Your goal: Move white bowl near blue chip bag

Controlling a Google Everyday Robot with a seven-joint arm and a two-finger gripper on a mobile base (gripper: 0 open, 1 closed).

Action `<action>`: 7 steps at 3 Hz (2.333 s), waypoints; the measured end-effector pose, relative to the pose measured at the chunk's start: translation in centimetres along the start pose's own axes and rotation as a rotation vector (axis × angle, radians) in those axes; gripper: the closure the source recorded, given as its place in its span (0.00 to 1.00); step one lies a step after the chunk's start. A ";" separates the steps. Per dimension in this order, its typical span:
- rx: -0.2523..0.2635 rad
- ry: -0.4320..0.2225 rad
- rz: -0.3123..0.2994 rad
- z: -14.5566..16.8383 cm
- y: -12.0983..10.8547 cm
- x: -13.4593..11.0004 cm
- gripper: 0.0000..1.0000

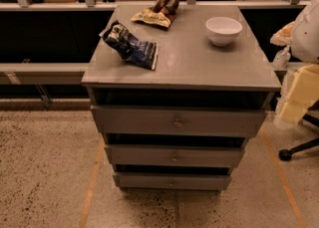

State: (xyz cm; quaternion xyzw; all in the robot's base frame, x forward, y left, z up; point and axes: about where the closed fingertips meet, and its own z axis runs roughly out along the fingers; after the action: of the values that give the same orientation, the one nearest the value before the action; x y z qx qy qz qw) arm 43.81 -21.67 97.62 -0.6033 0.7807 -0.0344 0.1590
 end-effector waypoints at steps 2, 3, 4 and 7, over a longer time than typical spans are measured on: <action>0.060 -0.076 0.020 0.6 -3.8 0.0 0.00; 0.142 -0.252 0.070 1.8 -10.5 0.5 0.00; 0.197 -0.441 0.128 3.5 -16.4 0.6 0.00; 0.225 -0.487 0.159 4.8 -19.3 -1.5 0.00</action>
Offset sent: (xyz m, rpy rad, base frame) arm 0.1235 -0.0354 0.0122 0.2133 -0.2384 -0.0427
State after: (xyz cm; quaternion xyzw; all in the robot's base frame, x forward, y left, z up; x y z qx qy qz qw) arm 63.50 -24.79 98.07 -0.5094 0.7556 0.0378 0.4101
